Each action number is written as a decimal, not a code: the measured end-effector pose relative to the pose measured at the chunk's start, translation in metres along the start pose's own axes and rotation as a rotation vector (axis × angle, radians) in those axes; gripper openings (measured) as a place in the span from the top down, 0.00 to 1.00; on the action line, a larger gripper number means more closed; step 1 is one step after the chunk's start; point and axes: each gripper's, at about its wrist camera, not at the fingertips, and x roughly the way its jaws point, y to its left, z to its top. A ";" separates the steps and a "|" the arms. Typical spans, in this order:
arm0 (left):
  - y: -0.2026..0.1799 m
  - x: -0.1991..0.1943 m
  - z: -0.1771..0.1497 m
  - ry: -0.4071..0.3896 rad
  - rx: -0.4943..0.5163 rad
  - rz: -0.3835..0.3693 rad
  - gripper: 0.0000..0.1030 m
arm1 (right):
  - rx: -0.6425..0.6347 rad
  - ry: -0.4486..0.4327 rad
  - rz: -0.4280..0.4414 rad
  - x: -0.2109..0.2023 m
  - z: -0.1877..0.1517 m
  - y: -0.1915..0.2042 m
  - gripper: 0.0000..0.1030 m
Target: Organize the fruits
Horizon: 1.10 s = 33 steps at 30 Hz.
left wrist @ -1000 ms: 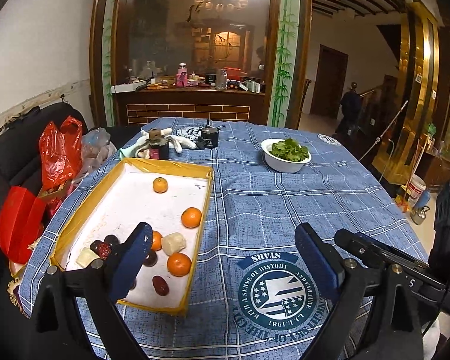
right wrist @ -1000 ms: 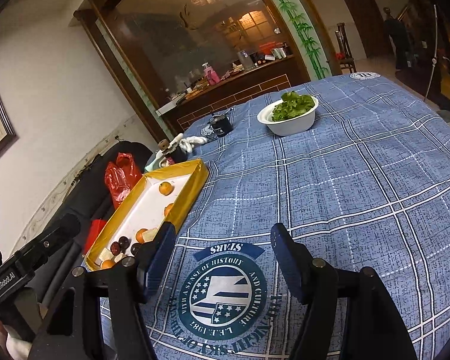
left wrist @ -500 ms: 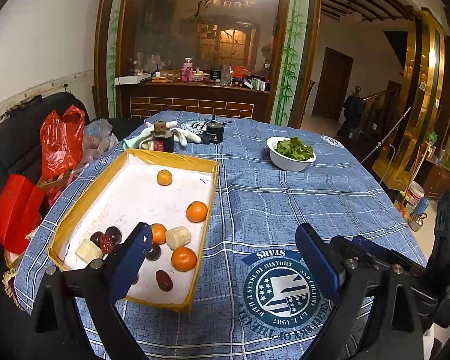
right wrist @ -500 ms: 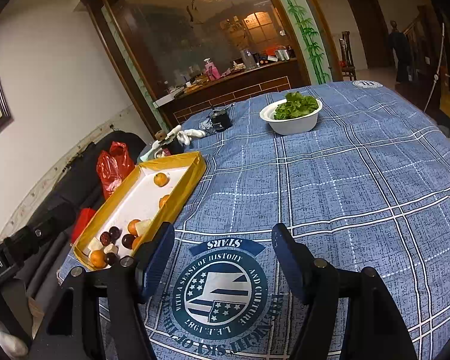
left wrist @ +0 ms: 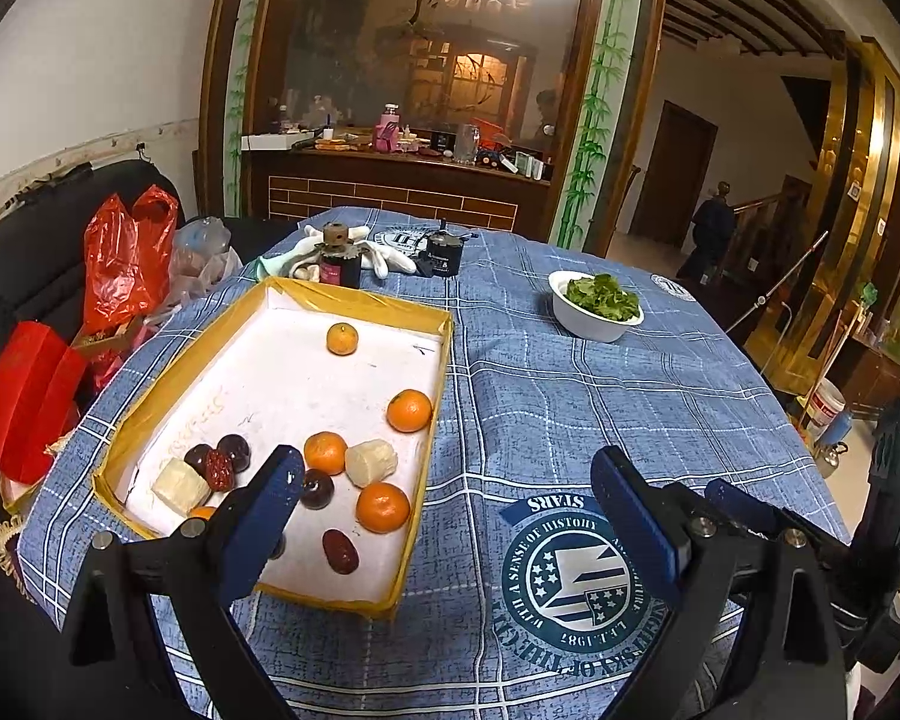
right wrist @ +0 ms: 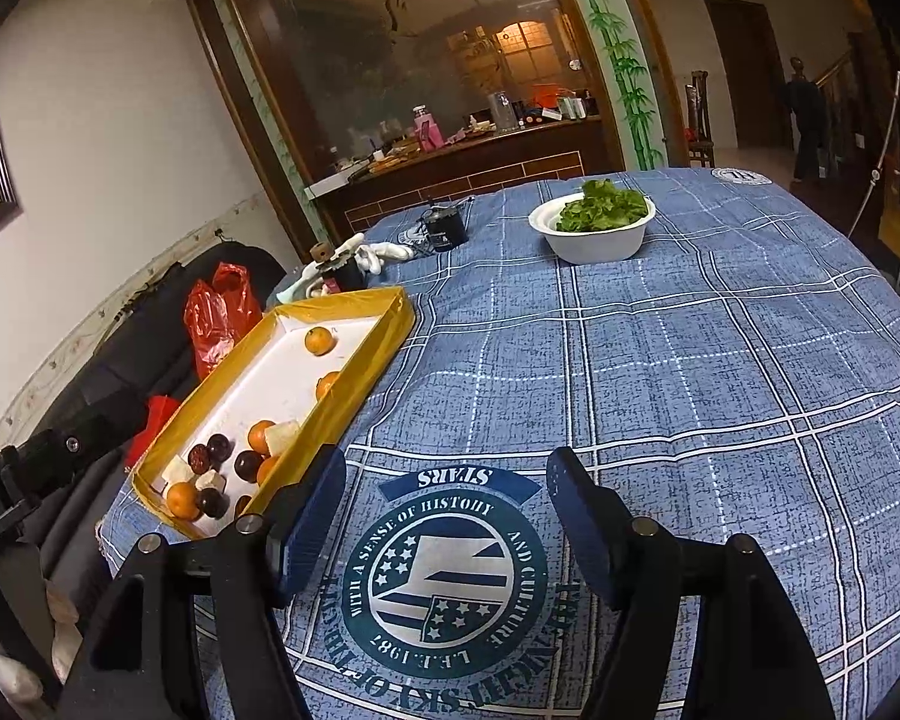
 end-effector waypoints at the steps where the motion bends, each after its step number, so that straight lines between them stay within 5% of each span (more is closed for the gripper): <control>1: 0.000 0.000 0.000 -0.001 0.001 0.001 0.07 | -0.003 0.002 -0.001 0.001 -0.001 0.001 0.28; 20: 0.044 -0.038 0.000 -0.121 -0.093 0.087 0.04 | -0.017 -0.038 -0.027 0.009 0.001 0.032 0.27; 28: 0.074 -0.036 -0.004 -0.112 -0.170 0.101 0.04 | -0.135 -0.017 -0.020 0.018 -0.009 0.073 0.27; 33: 0.079 -0.035 -0.005 -0.098 -0.173 0.180 0.04 | -0.175 -0.017 -0.009 0.017 -0.012 0.085 0.24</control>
